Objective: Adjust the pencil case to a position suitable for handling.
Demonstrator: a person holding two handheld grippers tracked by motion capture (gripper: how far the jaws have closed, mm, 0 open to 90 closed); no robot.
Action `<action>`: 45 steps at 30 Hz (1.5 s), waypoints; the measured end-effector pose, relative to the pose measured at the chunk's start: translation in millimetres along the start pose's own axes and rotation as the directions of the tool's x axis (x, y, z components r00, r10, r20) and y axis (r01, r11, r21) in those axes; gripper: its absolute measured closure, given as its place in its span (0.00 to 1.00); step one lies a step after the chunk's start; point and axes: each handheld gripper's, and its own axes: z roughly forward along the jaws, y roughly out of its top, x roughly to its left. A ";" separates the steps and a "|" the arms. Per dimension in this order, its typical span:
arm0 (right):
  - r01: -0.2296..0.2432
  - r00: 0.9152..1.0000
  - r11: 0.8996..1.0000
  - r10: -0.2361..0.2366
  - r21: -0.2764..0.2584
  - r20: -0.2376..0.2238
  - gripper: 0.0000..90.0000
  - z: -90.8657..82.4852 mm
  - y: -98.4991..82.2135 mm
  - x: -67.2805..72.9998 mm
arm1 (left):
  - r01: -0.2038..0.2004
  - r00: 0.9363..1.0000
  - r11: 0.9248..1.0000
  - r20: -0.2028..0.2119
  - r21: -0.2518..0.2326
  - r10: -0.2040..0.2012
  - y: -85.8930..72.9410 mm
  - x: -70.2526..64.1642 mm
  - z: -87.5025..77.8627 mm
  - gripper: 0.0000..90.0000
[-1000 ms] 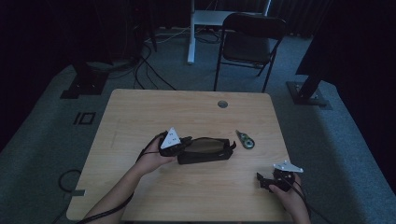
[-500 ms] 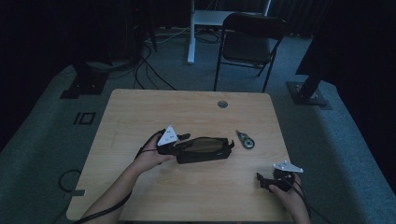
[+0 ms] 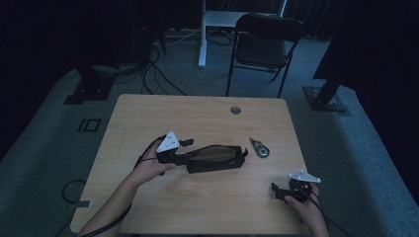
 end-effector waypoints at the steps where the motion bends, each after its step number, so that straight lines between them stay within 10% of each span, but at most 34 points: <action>1: 0.001 1.000 1.000 -0.001 0.001 -0.001 0.15 -0.3 -0.1 0.3 | 0.003 1.000 1.000 -0.004 0.004 -0.003 -0.4 1.1 -2.8 0.54; 27: 0.022 1.000 1.000 -0.022 0.004 -0.022 0.13 5.3 5.4 -2.1 | 0.115 0.984 0.992 -0.142 0.050 -0.107 -33.2 27.9 -73.2 0.38; 45: 0.024 0.999 1.000 -0.024 0.001 -0.022 0.13 6.7 6.5 -1.1 | 0.221 0.952 0.969 -0.240 0.107 -0.190 -76.8 37.5 -103.6 0.23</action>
